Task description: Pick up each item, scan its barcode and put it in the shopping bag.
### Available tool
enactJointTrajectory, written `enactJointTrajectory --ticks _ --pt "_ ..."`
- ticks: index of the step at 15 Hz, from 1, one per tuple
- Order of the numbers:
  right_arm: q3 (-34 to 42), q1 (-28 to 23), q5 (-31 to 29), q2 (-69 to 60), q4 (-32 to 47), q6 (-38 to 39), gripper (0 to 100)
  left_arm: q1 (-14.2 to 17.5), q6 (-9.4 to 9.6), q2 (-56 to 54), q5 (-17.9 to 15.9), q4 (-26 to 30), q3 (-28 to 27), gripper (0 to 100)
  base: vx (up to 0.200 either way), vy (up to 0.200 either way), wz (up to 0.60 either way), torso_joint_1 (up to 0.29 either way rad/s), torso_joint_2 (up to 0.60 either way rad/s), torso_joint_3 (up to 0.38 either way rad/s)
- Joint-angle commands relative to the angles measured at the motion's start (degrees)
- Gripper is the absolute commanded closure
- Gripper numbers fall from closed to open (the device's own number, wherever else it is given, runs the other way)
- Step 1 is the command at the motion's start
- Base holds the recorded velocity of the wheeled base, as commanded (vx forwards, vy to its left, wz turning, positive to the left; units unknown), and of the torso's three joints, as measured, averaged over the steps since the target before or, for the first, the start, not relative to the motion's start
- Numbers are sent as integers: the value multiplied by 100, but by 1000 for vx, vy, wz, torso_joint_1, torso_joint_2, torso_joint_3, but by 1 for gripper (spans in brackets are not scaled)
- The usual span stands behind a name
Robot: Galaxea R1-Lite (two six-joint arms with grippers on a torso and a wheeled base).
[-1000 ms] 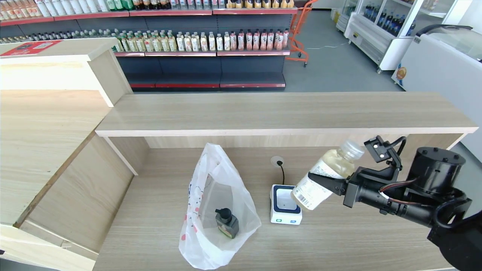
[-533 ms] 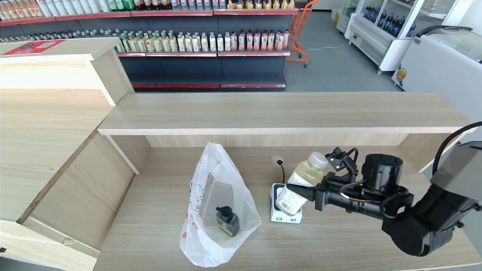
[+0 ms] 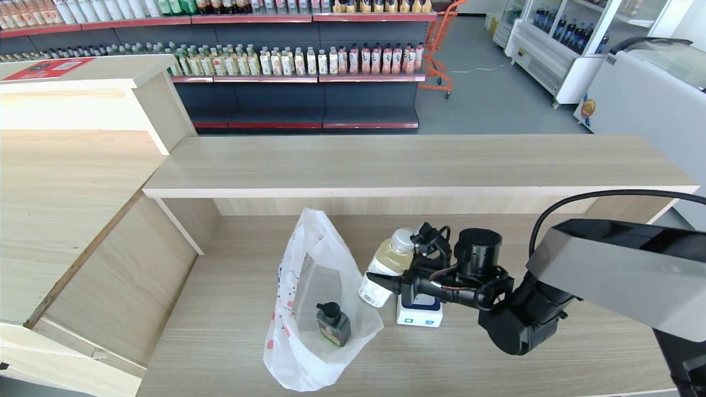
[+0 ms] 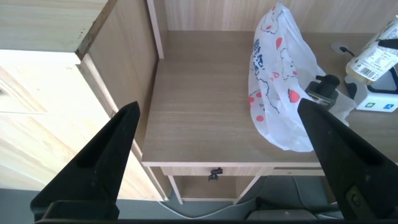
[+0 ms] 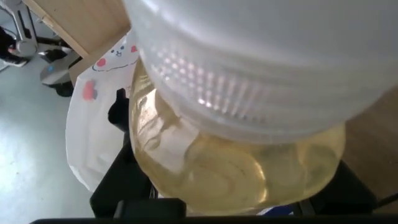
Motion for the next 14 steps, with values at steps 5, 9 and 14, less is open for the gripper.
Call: enactJointTrajectory --ticks 5,9,14 --pt "-1243 227 -8 1101 14 -586 100 0 -2 -2 -2 -1 1 0 0 0 0 0 0 0" --pt "-1902 314 -8 1690 57 -1087 100 0 -2 -2 -2 -1 1 0 0 0 0 0 0 0" --pt "-2271 420 -8 1848 295 -1123 100 0 -2 -2 -2 -1 1 0 0 0 0 0 0 0"
